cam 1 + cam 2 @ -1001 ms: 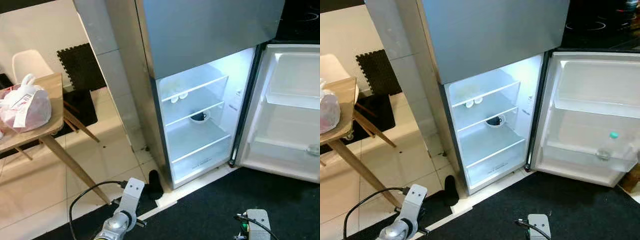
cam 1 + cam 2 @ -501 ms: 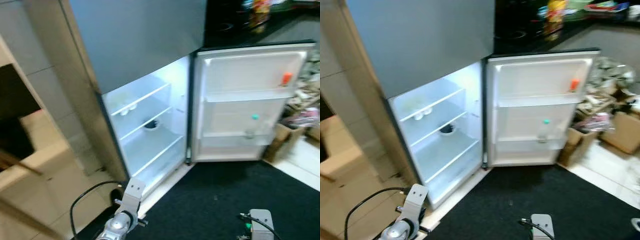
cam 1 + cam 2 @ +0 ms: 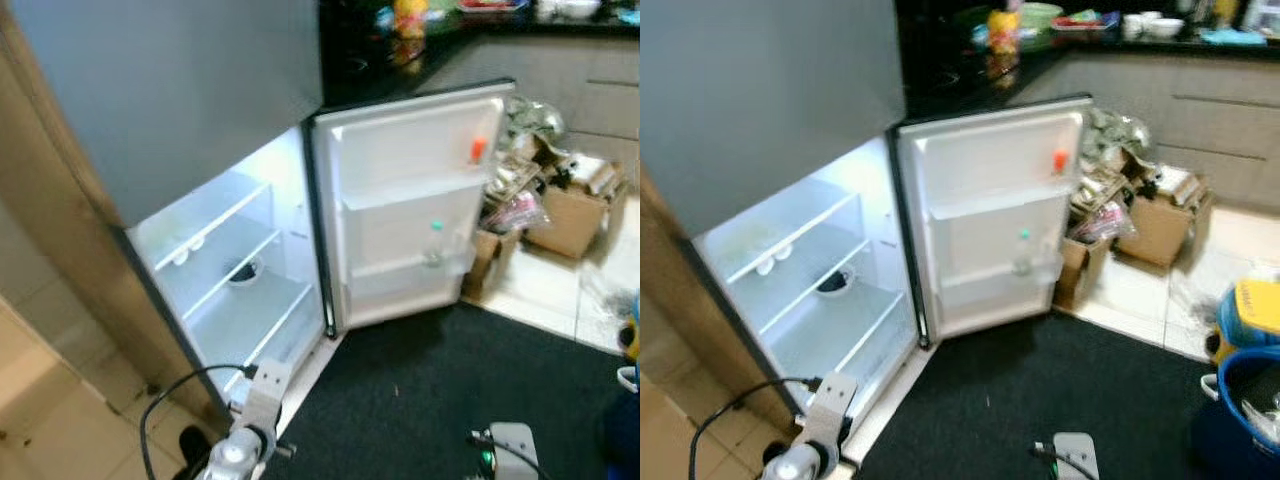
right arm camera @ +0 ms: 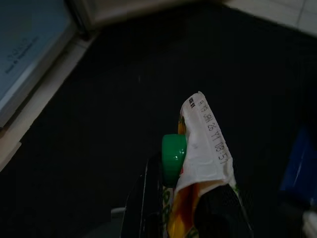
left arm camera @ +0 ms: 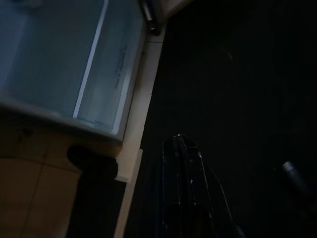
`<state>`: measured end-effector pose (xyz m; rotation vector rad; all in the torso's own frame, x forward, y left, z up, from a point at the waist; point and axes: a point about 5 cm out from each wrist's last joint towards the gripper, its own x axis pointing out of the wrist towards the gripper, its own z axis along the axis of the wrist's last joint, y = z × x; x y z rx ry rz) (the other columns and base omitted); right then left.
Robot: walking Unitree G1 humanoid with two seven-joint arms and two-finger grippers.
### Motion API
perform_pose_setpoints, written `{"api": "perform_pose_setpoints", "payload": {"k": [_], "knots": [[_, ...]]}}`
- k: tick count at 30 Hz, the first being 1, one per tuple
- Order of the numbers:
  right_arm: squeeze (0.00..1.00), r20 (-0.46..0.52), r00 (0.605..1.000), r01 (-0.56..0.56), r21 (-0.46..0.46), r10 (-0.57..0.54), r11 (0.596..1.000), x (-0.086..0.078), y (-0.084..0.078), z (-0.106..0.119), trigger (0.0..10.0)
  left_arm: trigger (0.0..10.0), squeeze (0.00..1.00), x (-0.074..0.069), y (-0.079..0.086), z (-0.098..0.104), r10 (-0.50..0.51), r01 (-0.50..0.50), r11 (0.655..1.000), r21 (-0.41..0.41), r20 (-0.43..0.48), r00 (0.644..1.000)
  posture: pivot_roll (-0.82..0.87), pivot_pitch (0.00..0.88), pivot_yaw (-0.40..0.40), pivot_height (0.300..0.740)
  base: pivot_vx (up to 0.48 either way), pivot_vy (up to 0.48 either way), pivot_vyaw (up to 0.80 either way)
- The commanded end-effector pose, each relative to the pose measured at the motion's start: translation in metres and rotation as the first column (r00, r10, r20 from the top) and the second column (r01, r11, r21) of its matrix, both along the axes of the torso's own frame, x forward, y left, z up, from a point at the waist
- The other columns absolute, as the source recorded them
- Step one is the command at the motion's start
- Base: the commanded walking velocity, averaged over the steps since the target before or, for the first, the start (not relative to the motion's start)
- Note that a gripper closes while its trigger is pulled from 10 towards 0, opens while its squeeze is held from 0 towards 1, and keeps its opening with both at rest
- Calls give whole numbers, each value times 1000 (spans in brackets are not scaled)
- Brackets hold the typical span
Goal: Restocking fridge
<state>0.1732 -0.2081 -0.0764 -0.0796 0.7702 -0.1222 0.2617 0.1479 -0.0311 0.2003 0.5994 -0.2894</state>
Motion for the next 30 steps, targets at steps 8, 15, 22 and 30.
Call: {"api": "perform_pose_setpoints", "payload": {"k": [8,15,22,30], "knots": [[0,13,999,45,10,-45,999,-2,-1,0,10000,10000,0,-1,-3,-1,-35,36,999,8,-5,999,-117,22,131,740,0,0,-800],[0,7,999,51,5,-51,999,-4,-2,-1,10000,10000,0,-2,-5,-2,-35,34,999,-20,-19,999,-127,16,133,740,0,0,-571],[0,5,999,39,-4,-39,999,-4,-3,-1,10000,10000,0,1,-6,2,-23,23,999,-31,17,1000,-128,12,130,740,0,0,0],[0,9,999,34,-7,-34,999,-3,-4,0,10000,10000,0,3,-9,4,-18,19,999,-46,29,999,-128,9,127,740,173,0,0]]}}
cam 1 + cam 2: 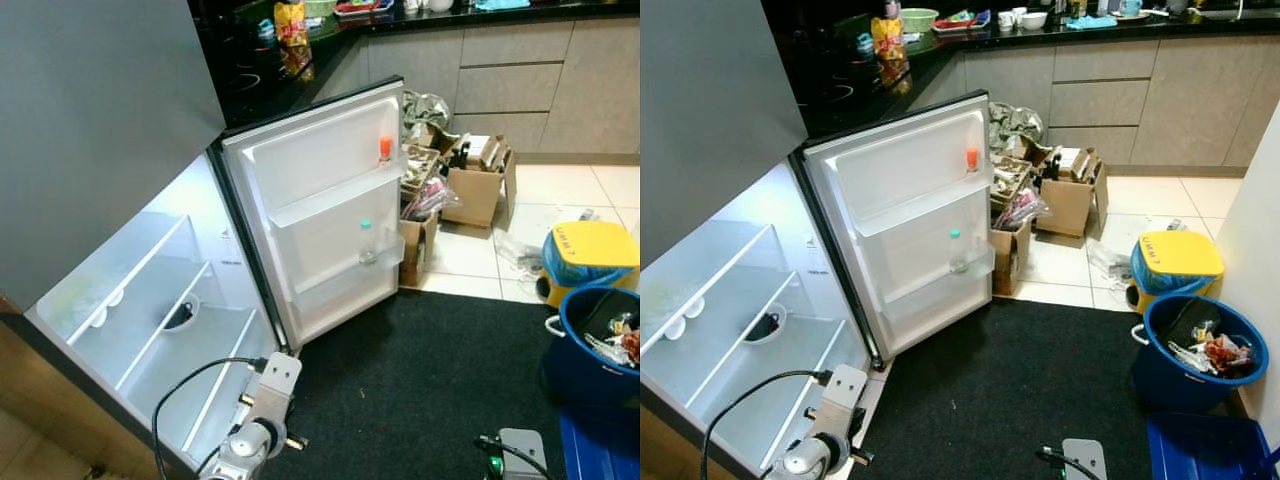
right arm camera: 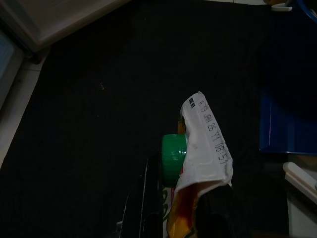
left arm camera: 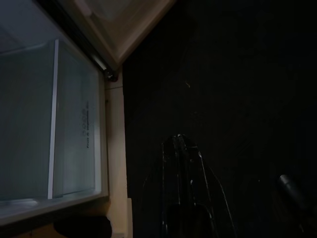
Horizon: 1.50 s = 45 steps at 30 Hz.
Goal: Restocking fridge
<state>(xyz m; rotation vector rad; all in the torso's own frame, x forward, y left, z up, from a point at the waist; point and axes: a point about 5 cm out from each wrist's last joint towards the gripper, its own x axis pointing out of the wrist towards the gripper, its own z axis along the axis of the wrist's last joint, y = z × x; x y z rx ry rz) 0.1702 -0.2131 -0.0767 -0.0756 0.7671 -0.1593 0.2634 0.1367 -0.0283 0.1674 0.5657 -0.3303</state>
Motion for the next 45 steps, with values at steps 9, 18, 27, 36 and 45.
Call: {"api": "perform_pose_setpoints", "payload": {"k": [9,18,27,36,45], "knots": [[0,5,1000,0,4,0,1000,0,2,0,10000,10000,0,1,1,1,1,-1,1000,-1,6,1000,-129,11,130,740,370,0,0],[0,3,1000,3,1,-3,1000,-1,0,0,10000,10000,0,2,-1,2,-10,10,1000,1,13,1000,-132,18,128,740,411,0,0],[0,1,1000,11,1,-11,1000,-3,-2,-1,10000,10000,0,1,-5,2,-22,22,999,-24,11,1000,-136,29,132,740,383,0,0],[0,-3,1000,17,2,-17,1000,-5,-2,-2,10000,10000,0,0,-9,0,-67,67,998,5,4,998,-135,40,136,740,27,-107,0],[0,-8,1000,-10,-10,10,1000,-3,-6,0,10000,10000,0,0,-6,1,-41,41,999,0,10,999,-124,44,110,740,0,-480,0]]}}
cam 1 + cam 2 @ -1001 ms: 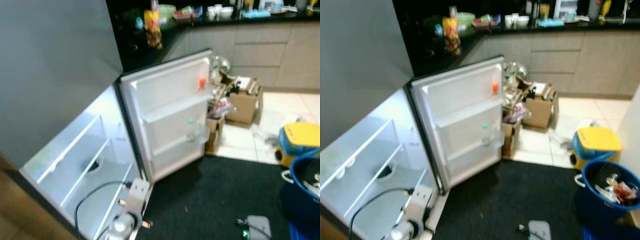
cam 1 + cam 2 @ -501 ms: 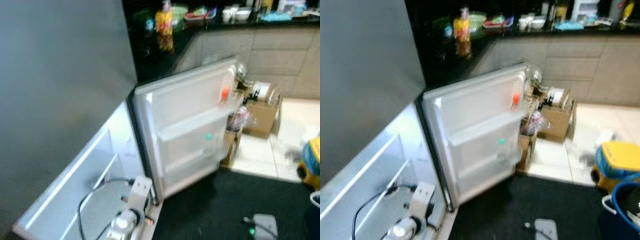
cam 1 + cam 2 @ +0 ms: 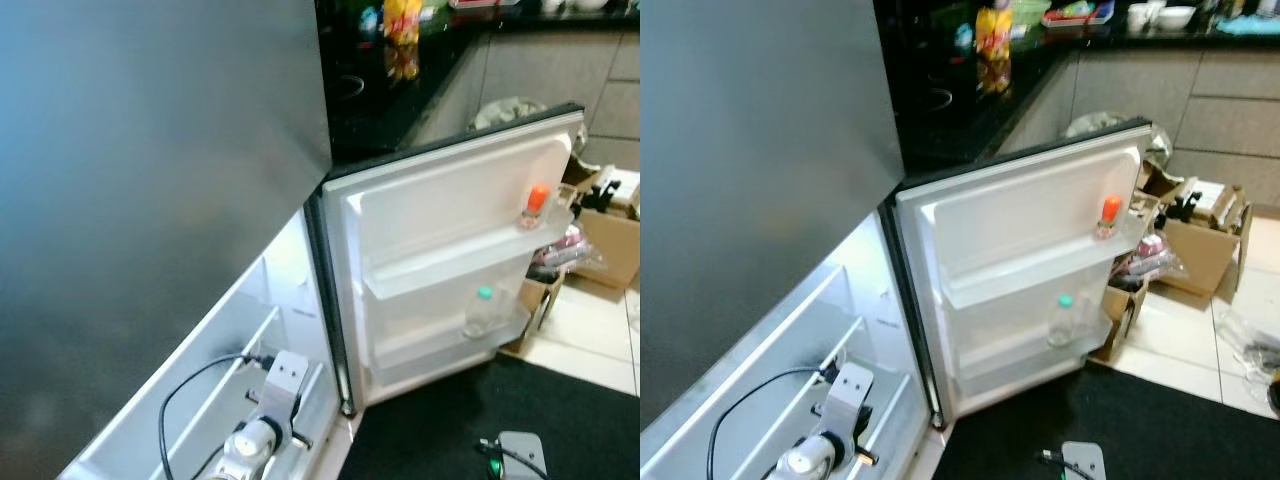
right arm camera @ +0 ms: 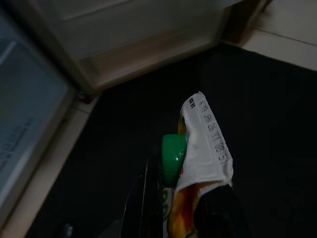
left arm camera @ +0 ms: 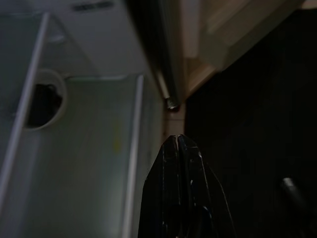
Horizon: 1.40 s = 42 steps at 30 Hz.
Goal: Restocking fridge
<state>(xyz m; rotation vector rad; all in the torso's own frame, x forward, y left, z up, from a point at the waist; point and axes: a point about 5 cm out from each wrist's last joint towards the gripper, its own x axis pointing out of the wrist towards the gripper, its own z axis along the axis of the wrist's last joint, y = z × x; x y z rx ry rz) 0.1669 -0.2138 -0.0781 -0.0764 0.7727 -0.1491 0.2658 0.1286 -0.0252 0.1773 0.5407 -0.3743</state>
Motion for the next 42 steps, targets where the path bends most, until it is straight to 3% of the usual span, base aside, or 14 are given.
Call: {"api": "perform_pose_setpoints", "payload": {"k": [1,7,8,12,15,16,17,22,27,29,32,33,37,42], "knots": [[0,-2,1000,-12,-18,12,1000,1,-6,2,10000,10000,0,-3,2,-3,10,-10,1000,5,-12,1000,-124,44,110,740,0,-480,0],[0,3,995,-100,-52,100,994,11,-9,7,10000,10000,0,-7,4,-6,50,-50,999,-1,-15,999,-121,49,73,740,0,-480,0],[0,9,981,-195,-85,196,977,20,-7,11,10000,10000,0,-10,6,-8,74,-74,997,-2,-19,997,-120,47,32,740,0,-480,0],[0,14,953,-299,-118,302,947,32,-1,17,10000,10000,0,-13,8,-10,105,-105,994,-3,-20,994,-117,46,1,740,0,-480,0],[0,15,901,-428,-143,434,892,46,11,23,10000,10000,0,-15,10,-10,165,-166,986,5,10,986,-87,36,-90,740,0,-160,0],[0,15,901,-428,-143,434,892,46,11,23,10000,10000,0,-15,10,-10,165,-166,986,5,10,986,-87,36,-90,740,0,0,0],[0,9,870,-487,-144,493,861,54,17,26,10000,10000,0,-15,13,-9,218,-219,976,10,35,975,-59,31,-129,740,0,0,0],[0,11,852,-517,-145,524,844,65,23,31,10000,10000,0,-18,22,-10,286,-287,958,13,51,957,-12,24,-159,740,0,0,0],[0,52,877,-469,-122,478,875,77,32,37,10000,10000,0,-21,30,-10,277,-279,960,17,64,959,11,25,-138,740,0,0,0],[0,70,921,-378,-80,383,922,75,31,35,10000,10000,0,-16,35,-7,260,-263,964,32,71,963,24,22,-59,740,0,0,0],[0,82,954,-285,-44,288,957,71,28,31,10000,10000,0,-11,40,-3,249,-252,967,40,77,966,22,21,-31,740,0,0,0],[0,96,979,-183,-9,183,983,65,23,28,10000,10000,0,-6,42,1,231,-236,971,45,81,969,15,21,0,740,0,0,0],[0,108,994,-23,-7,24,1000,53,12,24,10000,10000,0,3,43,7,202,-208,976,65,83,976,-5,21,49,740,0,0,0],[0,122,991,49,3,-49,999,48,8,22,10000,10000,0,8,42,10,180,-186,980,66,91,979,-14,18,69,740,0,0,0]]}}
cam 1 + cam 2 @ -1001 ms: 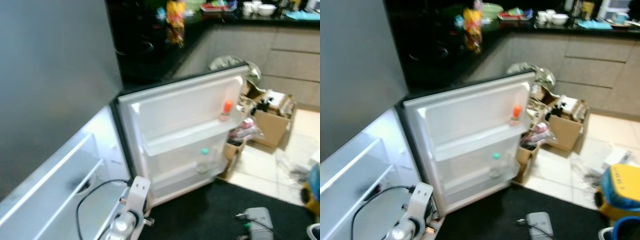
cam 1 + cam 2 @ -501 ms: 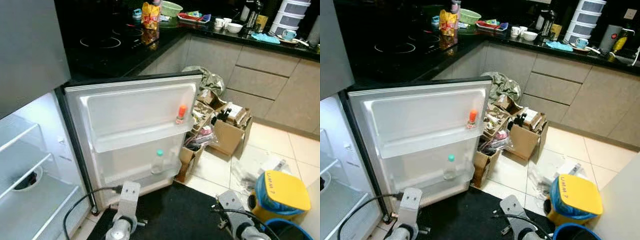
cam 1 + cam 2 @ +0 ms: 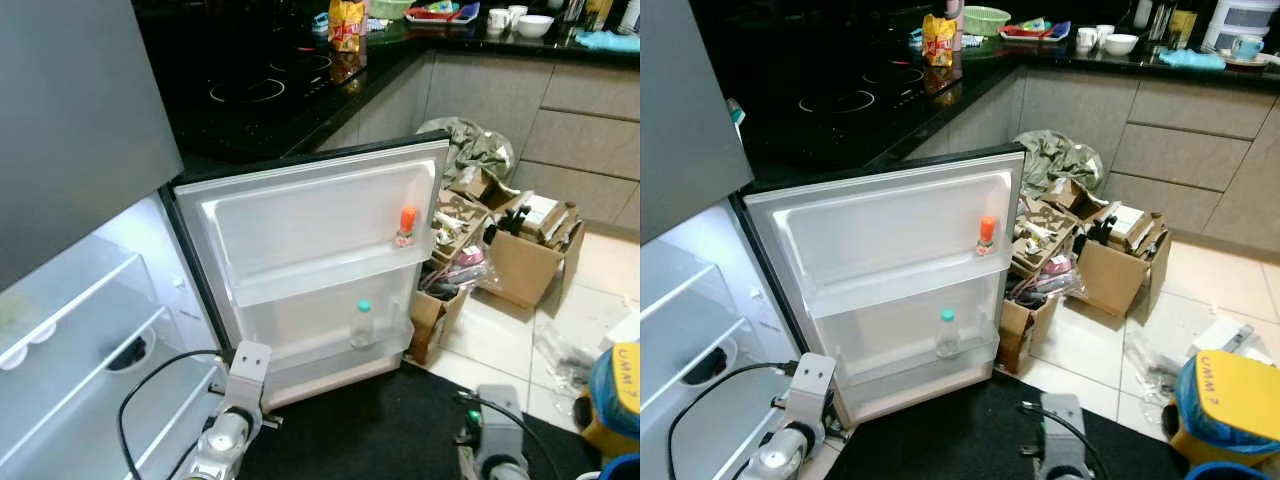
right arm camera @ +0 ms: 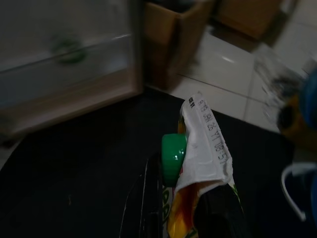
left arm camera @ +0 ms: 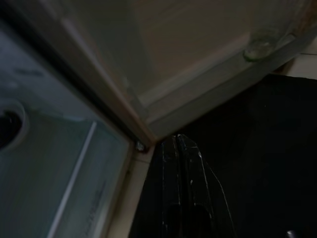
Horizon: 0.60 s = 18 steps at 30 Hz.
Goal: Restocking fridge
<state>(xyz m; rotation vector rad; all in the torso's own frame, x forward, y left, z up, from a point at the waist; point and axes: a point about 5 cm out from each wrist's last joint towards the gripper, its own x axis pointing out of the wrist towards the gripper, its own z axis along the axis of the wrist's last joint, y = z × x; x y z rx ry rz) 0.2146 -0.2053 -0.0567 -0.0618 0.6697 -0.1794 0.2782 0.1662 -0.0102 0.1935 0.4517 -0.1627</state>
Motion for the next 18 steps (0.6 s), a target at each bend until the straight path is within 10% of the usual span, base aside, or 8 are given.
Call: {"api": "perform_pose_setpoints", "payload": {"k": [1,18], "knots": [[0,23,999,28,11,-28,1000,-1,-1,0,10000,10000,0,-3,3,-4,-5,5,1000,9,-35,999,-28,15,85,740,0,0,0],[0,40,998,-39,34,38,999,-4,-3,1,10000,10000,0,-6,-12,-9,-19,15,998,-60,-63,998,-68,1,84,740,0,0,0]]}}
